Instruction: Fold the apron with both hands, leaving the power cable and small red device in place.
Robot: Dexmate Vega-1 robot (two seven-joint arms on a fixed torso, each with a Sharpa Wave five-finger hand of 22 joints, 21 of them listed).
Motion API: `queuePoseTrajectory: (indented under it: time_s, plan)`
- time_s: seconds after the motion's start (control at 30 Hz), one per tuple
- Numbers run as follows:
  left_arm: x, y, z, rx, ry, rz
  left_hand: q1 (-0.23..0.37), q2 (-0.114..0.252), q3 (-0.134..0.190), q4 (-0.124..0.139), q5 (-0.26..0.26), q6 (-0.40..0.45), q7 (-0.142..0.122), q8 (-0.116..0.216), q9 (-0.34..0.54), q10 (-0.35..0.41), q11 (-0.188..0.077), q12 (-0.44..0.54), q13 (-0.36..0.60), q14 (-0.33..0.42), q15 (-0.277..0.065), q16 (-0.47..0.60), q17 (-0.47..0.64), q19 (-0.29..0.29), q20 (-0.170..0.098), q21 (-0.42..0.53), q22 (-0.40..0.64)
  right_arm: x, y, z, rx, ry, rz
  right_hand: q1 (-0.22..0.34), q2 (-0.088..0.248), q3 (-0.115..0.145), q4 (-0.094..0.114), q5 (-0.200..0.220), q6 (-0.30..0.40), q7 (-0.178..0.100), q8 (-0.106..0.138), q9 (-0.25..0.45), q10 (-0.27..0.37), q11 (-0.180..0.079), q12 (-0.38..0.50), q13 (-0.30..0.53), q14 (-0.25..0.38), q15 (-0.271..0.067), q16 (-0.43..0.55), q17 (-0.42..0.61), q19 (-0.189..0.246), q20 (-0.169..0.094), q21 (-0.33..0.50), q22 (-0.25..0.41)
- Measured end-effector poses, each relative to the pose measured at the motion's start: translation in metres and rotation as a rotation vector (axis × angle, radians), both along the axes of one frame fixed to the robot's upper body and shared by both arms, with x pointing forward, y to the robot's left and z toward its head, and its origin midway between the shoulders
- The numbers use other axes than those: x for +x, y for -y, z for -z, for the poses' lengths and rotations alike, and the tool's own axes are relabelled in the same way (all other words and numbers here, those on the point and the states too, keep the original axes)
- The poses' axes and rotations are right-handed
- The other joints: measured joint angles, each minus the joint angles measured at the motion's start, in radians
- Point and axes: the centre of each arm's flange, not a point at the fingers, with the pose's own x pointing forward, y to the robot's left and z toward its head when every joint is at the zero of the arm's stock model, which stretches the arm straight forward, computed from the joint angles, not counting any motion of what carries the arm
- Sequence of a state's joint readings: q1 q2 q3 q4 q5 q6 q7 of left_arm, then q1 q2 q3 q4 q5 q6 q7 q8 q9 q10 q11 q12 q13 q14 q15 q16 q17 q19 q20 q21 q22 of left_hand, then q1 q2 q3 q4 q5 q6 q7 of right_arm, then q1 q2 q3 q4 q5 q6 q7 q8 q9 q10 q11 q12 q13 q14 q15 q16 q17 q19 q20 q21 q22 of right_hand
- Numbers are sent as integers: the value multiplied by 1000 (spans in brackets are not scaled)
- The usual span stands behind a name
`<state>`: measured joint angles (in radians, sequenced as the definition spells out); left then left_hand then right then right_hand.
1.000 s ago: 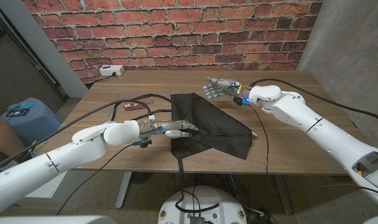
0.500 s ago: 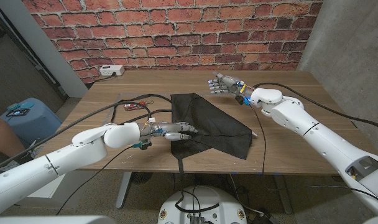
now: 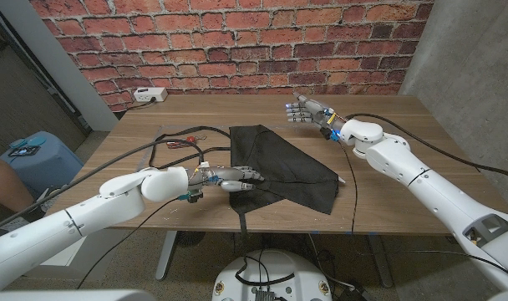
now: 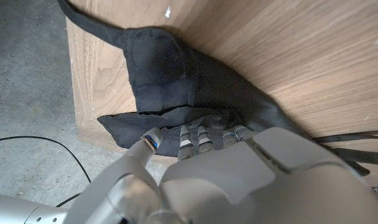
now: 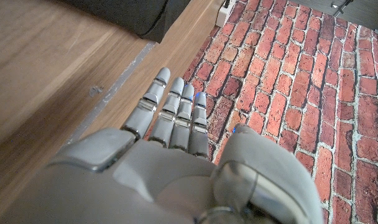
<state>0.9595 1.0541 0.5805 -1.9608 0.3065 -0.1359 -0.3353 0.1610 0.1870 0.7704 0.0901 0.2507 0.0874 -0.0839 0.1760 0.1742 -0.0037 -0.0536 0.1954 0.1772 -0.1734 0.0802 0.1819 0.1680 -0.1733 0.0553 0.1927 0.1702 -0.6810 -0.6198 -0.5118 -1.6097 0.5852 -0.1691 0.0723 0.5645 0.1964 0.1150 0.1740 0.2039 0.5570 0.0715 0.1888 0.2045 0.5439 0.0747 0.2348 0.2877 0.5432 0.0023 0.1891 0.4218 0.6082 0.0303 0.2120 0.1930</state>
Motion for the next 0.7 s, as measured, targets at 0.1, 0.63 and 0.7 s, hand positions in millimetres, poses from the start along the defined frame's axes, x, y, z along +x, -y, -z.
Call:
queuePoseTrajectory:
  time_s: [0.1,0.63,0.7]
  plan:
    - [2,0,2,4,-1,2,0,0,0,0,0,0,0,0,0,0,0,0,0,0,0,0,0,0,0,0,0,0,2,2,12,-2,5,0,0,3,-3,8,0,0,0,0,0,0,0,0,0,0,0,0,0,0,0,0]
    - [6,-1,3,11,-4,8,0,0,-4,4,-7,-2,2,0,0,-4,4,0,0,0,0,0,0,0,0,0,0,2,6,3,68,16,12,-6,-6,18,-7,8,-4,-4,4,0,0,0,0,-5,-4,-4,4,-5,-5,-5,0,-2]
    - [5,-1,2,7,0,9,0,0,-8,8,-7,-2,2,0,0,-4,4,0,0,0,0,0,0,0,0,0,0,4,7,5,74,17,13,-10,-5,20,-9,8,-6,-6,4,-3,0,0,-6,-5,-10,-10,4,-8,-9,-9,0,-2]
